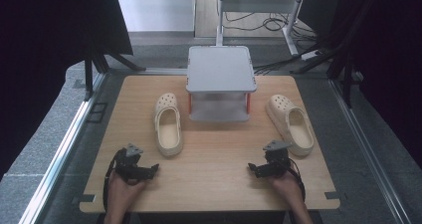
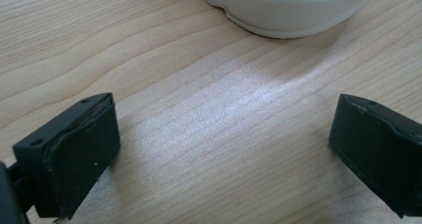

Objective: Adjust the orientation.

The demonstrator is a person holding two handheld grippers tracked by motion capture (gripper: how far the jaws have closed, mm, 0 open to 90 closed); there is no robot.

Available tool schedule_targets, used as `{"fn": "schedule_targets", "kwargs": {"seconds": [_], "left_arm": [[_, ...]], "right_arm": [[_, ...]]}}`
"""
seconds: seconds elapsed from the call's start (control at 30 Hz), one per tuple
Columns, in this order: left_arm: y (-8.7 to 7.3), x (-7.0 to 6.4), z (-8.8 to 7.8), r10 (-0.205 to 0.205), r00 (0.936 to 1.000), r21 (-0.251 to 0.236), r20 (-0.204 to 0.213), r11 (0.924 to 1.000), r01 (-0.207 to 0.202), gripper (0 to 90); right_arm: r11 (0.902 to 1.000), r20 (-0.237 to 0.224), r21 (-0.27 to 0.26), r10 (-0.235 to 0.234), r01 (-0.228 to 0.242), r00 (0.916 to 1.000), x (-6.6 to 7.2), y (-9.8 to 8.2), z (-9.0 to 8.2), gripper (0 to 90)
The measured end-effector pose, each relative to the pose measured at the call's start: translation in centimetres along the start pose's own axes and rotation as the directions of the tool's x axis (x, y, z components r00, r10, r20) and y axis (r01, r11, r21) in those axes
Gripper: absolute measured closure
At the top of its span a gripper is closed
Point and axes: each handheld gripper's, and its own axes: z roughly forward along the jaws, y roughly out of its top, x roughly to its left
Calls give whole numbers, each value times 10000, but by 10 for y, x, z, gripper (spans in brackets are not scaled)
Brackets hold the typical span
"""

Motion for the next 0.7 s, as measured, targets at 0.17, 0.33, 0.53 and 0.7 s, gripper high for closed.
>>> {"fn": "schedule_targets", "kwargs": {"seconds": [0.17,0.33,0.53,0.7], "left_arm": [[0,0,0,2,10000,0,-2,10000,-2,0],[0,0,0,2,10000,-2,-1,10000,-2,0],[0,0,0,2,10000,-1,-1,10000,-2,0],[0,0,0,2,10000,-4,-6,10000,-2,0]], "right_arm": [[10000,27,-40,43,-43,10000,0,0,0,9],[10000,32,-42,48,-48,10000,0,0,0,9],[10000,32,-34,47,-47,10000,0,0,0,9],[10000,50,-25,78,-78,10000,0,0,0,9]]}}
